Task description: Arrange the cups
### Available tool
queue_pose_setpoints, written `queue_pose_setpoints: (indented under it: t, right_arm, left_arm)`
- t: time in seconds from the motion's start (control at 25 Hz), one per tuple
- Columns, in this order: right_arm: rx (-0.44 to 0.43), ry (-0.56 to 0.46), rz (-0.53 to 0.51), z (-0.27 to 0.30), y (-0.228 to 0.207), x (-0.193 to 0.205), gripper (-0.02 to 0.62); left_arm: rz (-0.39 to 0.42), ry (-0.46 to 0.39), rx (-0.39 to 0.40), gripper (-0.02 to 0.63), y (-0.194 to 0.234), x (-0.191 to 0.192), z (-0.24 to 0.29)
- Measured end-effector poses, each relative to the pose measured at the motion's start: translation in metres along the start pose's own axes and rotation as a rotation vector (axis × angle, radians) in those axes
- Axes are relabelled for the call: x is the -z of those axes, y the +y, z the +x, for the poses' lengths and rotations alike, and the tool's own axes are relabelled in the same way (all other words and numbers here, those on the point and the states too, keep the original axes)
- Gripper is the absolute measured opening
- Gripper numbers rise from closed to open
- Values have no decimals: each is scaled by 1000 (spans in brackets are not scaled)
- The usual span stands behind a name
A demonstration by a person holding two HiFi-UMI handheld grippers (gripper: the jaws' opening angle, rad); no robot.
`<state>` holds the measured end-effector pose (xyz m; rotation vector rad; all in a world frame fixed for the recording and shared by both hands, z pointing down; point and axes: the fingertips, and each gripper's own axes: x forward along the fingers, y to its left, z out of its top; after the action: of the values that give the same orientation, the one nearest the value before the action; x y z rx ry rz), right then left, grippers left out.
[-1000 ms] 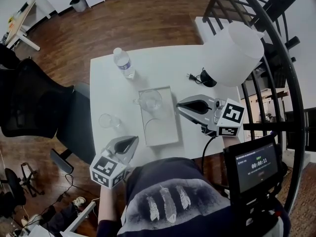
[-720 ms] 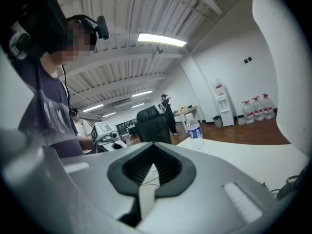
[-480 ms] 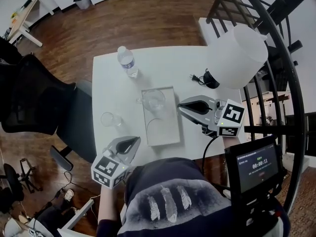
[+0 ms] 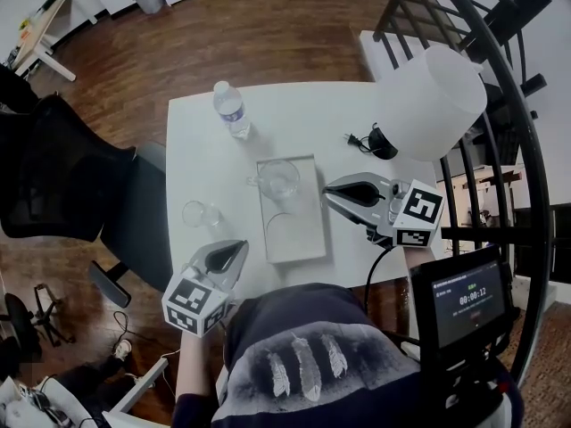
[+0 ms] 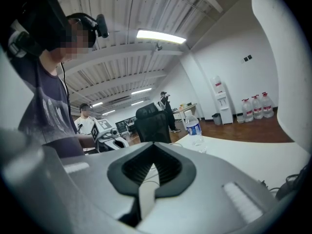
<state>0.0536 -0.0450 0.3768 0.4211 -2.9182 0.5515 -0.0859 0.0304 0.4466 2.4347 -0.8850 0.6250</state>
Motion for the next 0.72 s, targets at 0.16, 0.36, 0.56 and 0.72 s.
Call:
queue_pose_setpoints:
  t: [0.16, 0.36, 0.56, 0.72]
  right_arm:
    - [1, 7, 3, 1, -2, 2, 3]
    - [-12, 26, 3, 2, -5, 5, 3]
    - [-28, 32, 5, 6, -1, 9, 3]
    - [-10, 45, 9, 7, 0, 11, 3]
  left_arm:
    - [-16, 7, -16, 15, 5, 3, 0]
    - [-25, 18, -55, 15, 10, 8, -2]
    - [-43, 34, -109, 15, 24, 26, -16]
    - [-65, 37, -171, 15, 44, 34, -33]
